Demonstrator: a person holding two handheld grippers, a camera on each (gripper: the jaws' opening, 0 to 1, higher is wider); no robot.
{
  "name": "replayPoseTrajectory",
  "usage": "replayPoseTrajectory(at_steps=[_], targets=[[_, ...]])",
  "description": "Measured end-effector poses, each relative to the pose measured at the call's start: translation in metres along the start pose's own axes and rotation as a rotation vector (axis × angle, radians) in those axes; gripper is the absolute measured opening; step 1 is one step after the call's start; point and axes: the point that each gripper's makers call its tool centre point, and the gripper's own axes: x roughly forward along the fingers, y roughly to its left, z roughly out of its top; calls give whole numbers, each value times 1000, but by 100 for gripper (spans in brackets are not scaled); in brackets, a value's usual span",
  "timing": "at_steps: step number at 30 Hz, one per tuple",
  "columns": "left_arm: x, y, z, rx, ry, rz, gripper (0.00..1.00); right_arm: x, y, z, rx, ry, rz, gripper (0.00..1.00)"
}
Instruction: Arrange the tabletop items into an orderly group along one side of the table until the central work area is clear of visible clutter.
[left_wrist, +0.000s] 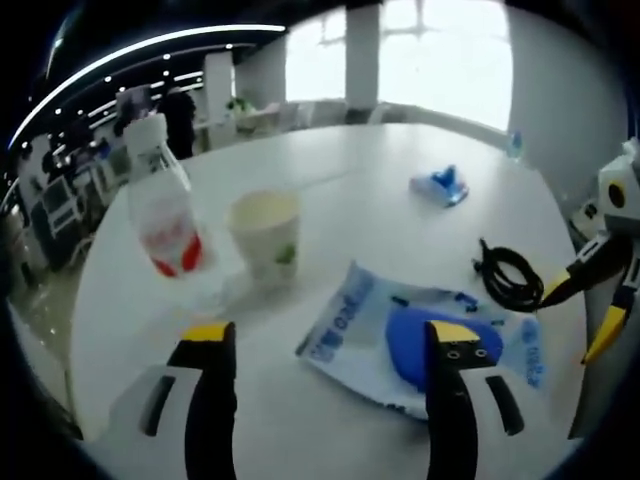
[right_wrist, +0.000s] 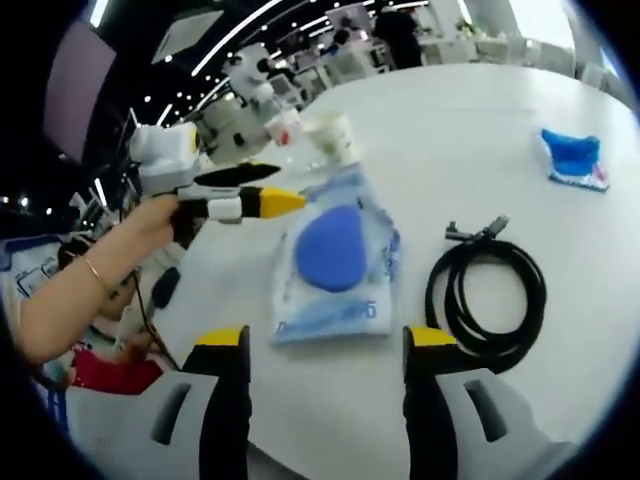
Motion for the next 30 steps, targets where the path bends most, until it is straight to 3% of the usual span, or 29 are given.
replayPoseTrajectory(at_steps=[8, 13, 21, 24, 25, 30], targets=[[8, 3, -7, 10, 30, -3, 67, 12, 8, -9, 61, 40, 5, 50], [11, 1, -8, 23, 35, -23, 57, 18, 15, -12, 104, 54, 21, 40], [22, 0, -17, 54, 106, -49, 41, 31, 20, -19, 166, 82, 26, 34], [22, 0, -32, 84, 201, -64, 27, 33, 21, -17, 181, 80, 33, 31], [24, 0, -33, 106, 205, -60, 26, 34, 22, -18, 182, 88, 36, 30], [25, 4, -30, 66, 192, -60, 24, 36, 17, -22, 182, 99, 15, 22]])
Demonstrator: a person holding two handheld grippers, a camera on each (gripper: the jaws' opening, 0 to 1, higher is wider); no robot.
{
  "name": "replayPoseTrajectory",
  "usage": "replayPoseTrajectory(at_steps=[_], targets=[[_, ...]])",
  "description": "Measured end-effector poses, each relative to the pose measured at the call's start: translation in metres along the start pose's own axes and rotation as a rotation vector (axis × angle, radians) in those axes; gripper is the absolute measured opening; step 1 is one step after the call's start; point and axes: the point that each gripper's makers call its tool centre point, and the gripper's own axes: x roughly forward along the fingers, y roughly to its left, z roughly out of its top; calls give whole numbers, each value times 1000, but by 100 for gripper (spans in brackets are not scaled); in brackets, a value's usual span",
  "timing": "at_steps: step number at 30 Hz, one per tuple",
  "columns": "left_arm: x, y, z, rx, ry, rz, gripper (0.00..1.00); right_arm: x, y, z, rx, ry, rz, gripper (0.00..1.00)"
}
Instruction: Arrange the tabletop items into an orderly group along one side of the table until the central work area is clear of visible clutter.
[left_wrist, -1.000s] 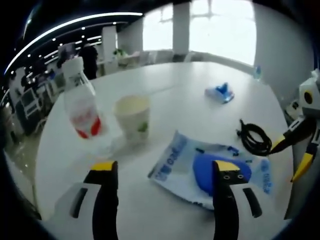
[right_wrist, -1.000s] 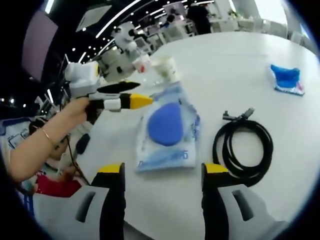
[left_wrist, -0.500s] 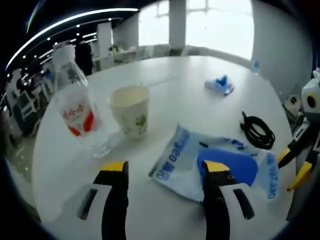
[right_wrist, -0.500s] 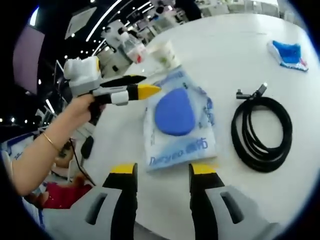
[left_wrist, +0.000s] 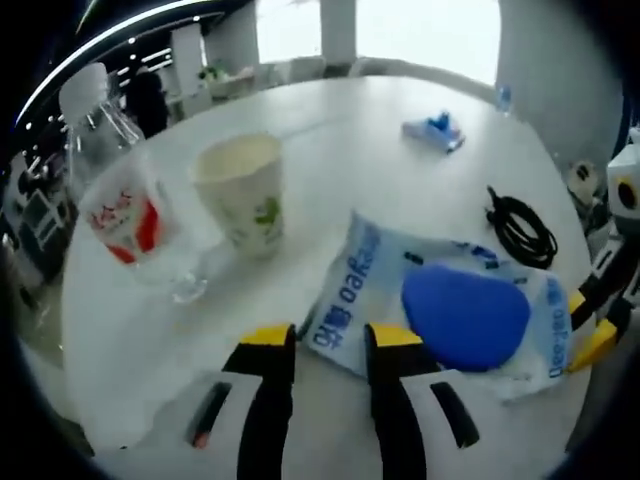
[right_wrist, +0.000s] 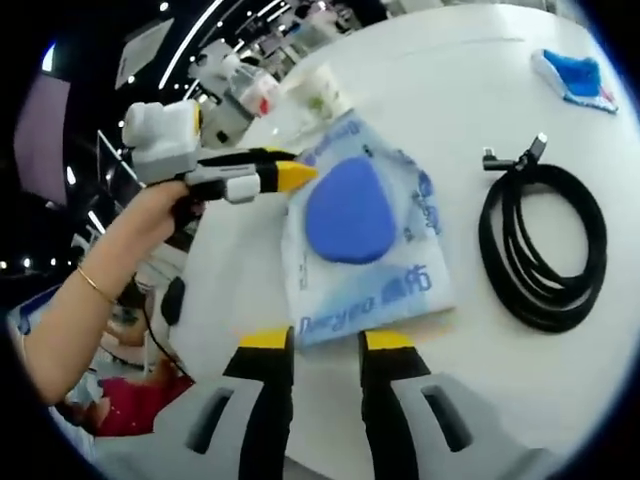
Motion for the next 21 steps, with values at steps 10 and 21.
replayPoseTrajectory(at_steps=[10, 21], targets=[[-2, 9, -3, -29, 5, 49, 6, 6, -1, -6, 6, 4, -4, 14], [-1, 11, -2, 35, 32, 81, 0, 6, 0, -5, -56, -1, 5, 7]])
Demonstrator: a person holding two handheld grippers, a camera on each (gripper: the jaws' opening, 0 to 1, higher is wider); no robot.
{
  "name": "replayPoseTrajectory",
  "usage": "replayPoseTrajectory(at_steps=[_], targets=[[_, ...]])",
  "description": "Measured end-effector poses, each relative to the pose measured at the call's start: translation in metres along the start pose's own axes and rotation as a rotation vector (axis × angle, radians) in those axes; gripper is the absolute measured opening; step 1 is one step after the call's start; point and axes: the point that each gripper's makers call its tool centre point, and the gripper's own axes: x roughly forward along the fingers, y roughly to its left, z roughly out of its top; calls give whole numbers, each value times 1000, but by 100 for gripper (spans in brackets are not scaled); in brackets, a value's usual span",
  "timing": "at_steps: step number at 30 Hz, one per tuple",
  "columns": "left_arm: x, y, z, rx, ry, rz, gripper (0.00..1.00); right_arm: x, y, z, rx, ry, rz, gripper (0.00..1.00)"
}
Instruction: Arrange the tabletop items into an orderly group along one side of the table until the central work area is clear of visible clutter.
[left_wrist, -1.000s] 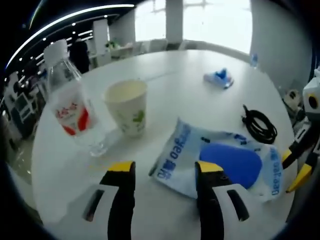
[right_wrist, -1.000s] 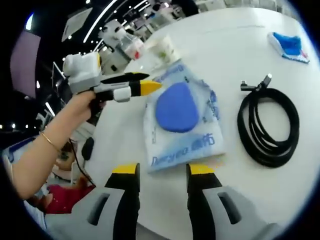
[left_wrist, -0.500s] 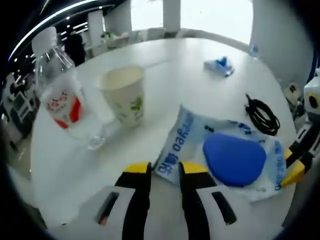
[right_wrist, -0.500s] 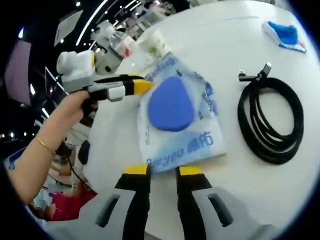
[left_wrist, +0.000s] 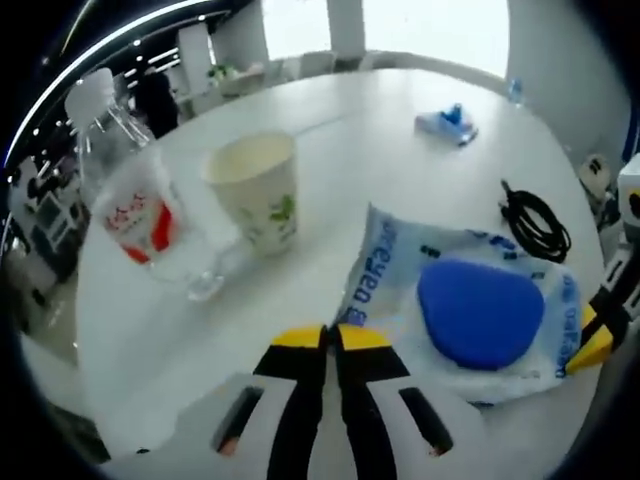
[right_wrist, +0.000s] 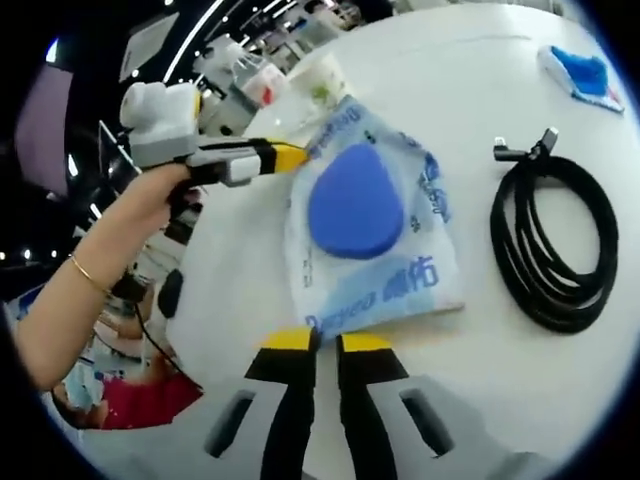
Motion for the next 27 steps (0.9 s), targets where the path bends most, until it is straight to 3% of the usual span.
replayPoseTrajectory(at_steps=[10, 27], targets=[[-13, 2, -7, -57, 0, 6, 0, -11, -11, 9, -11, -27, -30, 3], [-42, -24, -4, -119, -34, -7, 0, -45, -37, 30, -77, -99, -125, 1]])
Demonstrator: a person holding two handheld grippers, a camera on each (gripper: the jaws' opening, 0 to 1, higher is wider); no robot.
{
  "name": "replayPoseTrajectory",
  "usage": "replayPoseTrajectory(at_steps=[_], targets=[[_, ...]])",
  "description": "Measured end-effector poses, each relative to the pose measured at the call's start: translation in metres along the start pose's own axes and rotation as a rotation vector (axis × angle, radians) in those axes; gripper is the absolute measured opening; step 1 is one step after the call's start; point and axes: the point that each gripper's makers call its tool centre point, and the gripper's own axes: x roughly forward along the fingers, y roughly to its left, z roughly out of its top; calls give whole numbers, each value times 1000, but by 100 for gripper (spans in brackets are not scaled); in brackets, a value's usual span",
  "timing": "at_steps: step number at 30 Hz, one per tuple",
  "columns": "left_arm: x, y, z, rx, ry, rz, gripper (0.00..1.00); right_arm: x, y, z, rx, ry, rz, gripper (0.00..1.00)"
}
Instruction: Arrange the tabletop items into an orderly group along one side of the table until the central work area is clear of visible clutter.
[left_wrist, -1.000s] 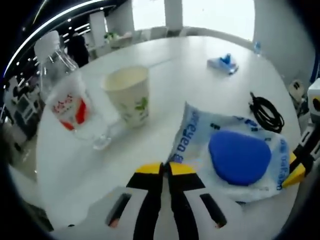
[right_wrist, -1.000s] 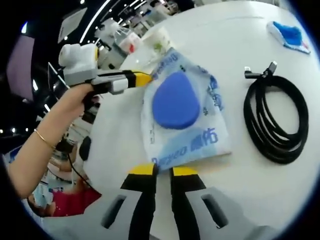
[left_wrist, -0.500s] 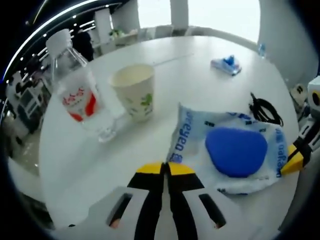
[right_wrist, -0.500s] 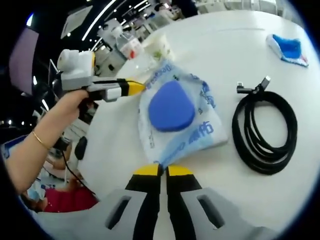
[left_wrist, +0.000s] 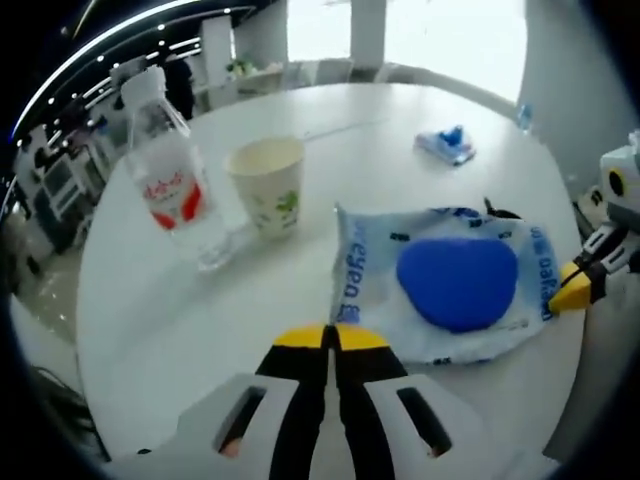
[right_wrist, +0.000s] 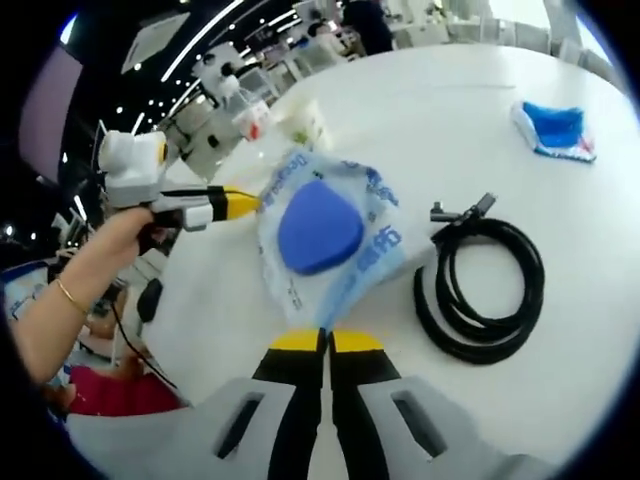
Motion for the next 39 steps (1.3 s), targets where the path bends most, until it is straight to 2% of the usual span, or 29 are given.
replayPoseTrajectory(at_steps=[6, 11, 16, 19, 25, 31, 34, 39], targets=[[-9, -8, 4, -12, -21, -12, 0, -9, -14, 11, -22, -35, -40, 1], [-14, -18, 7, -55, -32, -39, 0, -20, -30, 23, -17, -68, -75, 1], [-16, -31, 13, -55, -47, -63, 0, -29, -46, 30, -28, -85, -112, 1], [-18, -37, 16, -100, -49, -78, 0, -33, -54, 34, -36, -93, -128, 1], [-23, -48, 24, -114, -72, -106, 0, -39, -72, 45, -63, -110, -160, 1], [-19, -55, 28, -92, -35, -100, 0, -39, -84, 57, -90, -112, -169, 1], [-16, -58, 34, -81, -35, -97, 0, -39, -95, 67, -102, -106, -175, 1], [-9, -65, 48, -109, -54, -107, 0, -41, -115, 85, -129, -115, -204, 1]])
